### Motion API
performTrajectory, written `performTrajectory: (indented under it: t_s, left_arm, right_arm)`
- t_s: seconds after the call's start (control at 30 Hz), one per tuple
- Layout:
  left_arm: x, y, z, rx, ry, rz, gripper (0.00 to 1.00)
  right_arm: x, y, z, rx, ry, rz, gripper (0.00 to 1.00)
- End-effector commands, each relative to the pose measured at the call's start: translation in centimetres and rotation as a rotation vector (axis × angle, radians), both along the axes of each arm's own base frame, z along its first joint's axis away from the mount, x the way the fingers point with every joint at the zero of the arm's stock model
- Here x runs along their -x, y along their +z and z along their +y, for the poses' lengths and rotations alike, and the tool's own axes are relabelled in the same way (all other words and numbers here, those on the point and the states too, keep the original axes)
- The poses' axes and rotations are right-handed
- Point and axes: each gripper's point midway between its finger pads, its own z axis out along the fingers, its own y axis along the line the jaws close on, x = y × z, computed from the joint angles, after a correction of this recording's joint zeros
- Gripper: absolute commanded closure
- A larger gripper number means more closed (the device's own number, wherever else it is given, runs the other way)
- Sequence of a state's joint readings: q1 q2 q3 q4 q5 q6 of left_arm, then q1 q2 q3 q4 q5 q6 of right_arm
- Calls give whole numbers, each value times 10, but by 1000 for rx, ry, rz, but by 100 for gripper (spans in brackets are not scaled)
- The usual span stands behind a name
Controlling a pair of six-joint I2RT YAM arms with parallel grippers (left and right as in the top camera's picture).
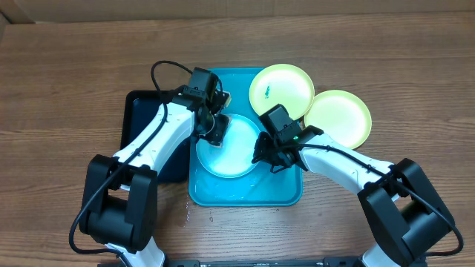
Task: Clean dirty plates on tray and stack at the side
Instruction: 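Carry the sponge with the left gripper onto the white plate, then scrub the white plate with the sponge while the right gripper holds its rim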
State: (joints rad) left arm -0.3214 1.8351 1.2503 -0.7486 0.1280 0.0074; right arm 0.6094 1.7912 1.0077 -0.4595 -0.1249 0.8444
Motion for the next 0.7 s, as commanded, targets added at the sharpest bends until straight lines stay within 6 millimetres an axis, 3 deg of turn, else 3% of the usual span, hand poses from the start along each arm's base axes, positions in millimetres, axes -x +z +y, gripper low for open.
performTrajectory:
  t_s: [0.0,0.1,0.2,0.33,0.43,0.67]
  left_arm:
    - [7,-12,5,-33,-3,21,96]
    - [9,-18,6,-34,10,21,96]
    - [10,-22,7,-35,13,18,96]
    - [9,-25,9,-43,25,10,96]
    - [7,-28,13,-60,70,11,96]
    - [10,-57,13,-72,73,68,96]
  right_arm:
    - [-1,-3,-4,17,-8,-6,85]
    - [-1,-3,-4,17,-8,-6,86]
    - [-1,-3,-4,17,-8,-6,96]
    - [-1,-3,-4,17,-8,-6,96]
    - [-1,-3,-4,17,-8,-6,89]
    - [-1,-3,-4,17,-8,-6,95]
